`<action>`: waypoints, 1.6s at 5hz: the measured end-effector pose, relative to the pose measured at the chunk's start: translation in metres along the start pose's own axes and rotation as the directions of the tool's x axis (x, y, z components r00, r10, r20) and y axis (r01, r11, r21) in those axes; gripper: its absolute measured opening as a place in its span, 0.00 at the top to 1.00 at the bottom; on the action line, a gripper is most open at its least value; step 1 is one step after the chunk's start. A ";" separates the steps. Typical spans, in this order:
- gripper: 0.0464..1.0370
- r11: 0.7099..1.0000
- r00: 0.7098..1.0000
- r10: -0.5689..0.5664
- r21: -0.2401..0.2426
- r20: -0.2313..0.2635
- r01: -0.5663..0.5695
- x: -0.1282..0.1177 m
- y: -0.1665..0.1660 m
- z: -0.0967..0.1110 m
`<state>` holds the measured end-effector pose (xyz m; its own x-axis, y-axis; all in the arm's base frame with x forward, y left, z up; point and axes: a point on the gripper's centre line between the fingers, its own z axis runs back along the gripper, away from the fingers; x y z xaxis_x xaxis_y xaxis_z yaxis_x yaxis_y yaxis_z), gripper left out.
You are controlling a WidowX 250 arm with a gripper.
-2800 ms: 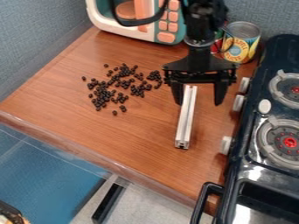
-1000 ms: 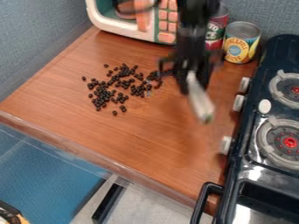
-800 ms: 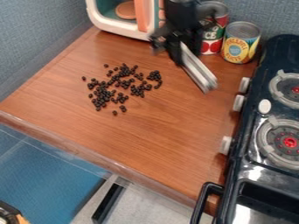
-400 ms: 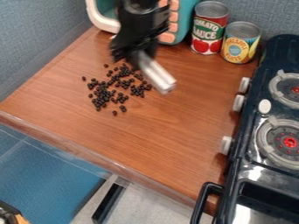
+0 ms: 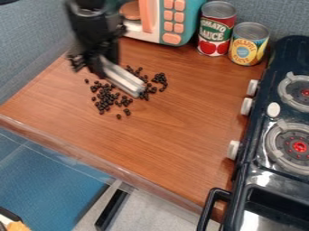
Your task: Sweep into pile
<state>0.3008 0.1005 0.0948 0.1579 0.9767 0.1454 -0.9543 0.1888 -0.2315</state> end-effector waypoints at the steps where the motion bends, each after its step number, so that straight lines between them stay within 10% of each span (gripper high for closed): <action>1: 0.68 0.999 0.996 0.046 0.009 -0.071 -0.045 0.012 0.016 0.000; 4: 0.68 0.994 0.996 -0.009 0.106 -0.085 0.018 0.002 0.065 -0.028; 8: 0.68 0.992 0.998 0.023 0.127 -0.054 -0.016 -0.011 0.051 -0.063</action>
<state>0.2664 0.1063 0.0210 0.1494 0.9849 0.0877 -0.9811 0.1587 -0.1103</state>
